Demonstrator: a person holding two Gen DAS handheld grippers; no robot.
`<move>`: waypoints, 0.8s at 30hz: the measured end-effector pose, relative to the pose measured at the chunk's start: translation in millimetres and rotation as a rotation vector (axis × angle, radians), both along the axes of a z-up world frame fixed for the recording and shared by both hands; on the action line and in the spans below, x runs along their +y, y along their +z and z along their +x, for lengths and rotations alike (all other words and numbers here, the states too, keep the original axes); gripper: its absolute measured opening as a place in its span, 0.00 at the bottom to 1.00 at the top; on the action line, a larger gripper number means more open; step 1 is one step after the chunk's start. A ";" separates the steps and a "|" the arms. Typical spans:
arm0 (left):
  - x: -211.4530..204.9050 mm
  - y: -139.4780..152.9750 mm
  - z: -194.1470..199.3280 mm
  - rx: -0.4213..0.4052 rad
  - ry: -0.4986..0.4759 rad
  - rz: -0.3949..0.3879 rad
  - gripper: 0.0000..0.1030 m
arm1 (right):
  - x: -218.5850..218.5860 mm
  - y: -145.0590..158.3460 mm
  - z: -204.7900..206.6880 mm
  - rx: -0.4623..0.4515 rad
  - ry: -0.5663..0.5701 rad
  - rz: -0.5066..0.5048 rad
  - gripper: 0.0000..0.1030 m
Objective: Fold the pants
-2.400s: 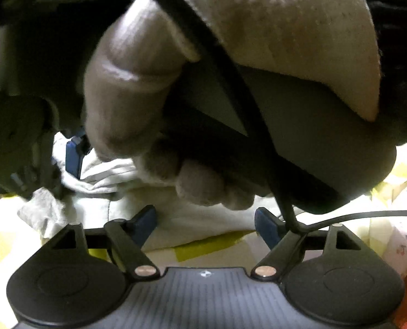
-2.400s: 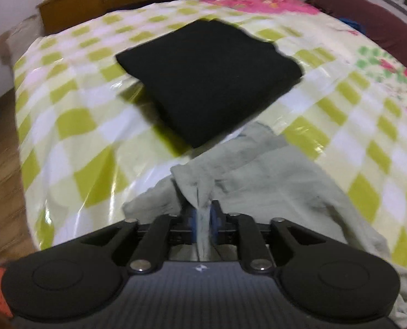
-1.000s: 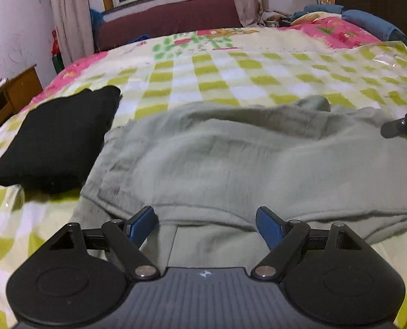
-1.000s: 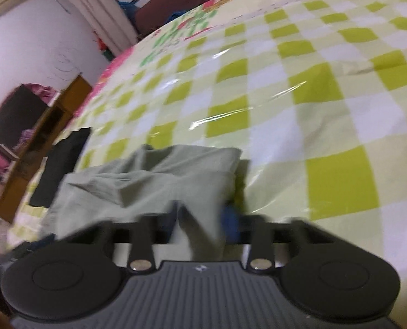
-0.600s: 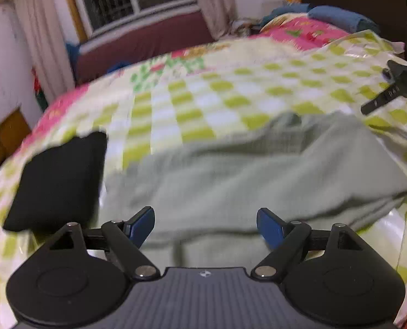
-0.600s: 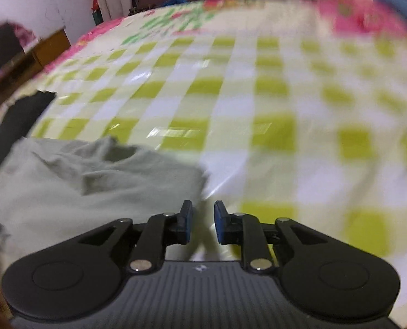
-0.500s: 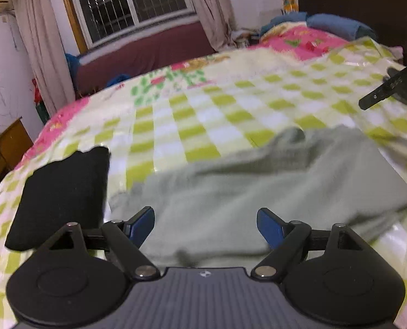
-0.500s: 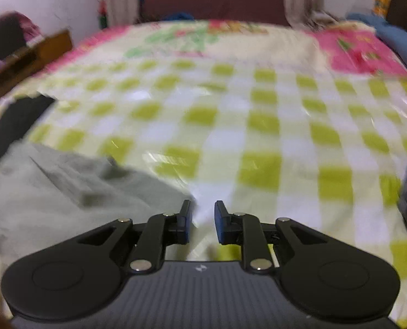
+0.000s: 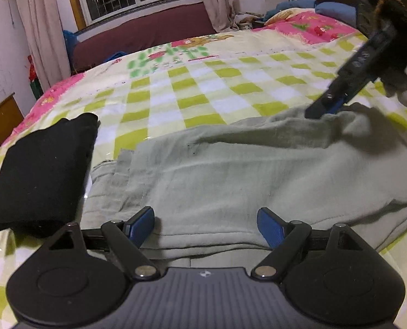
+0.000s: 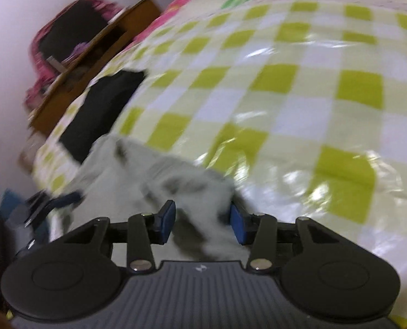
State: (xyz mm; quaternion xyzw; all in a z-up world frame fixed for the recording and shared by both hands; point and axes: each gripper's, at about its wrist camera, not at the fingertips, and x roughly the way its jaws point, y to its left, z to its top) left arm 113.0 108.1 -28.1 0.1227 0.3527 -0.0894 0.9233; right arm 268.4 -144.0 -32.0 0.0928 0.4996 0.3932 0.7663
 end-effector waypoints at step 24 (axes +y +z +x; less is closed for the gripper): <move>12.2 3.4 -17.4 -0.023 0.101 -0.034 0.96 | 38.0 40.4 -27.0 -0.194 -0.053 0.074 0.43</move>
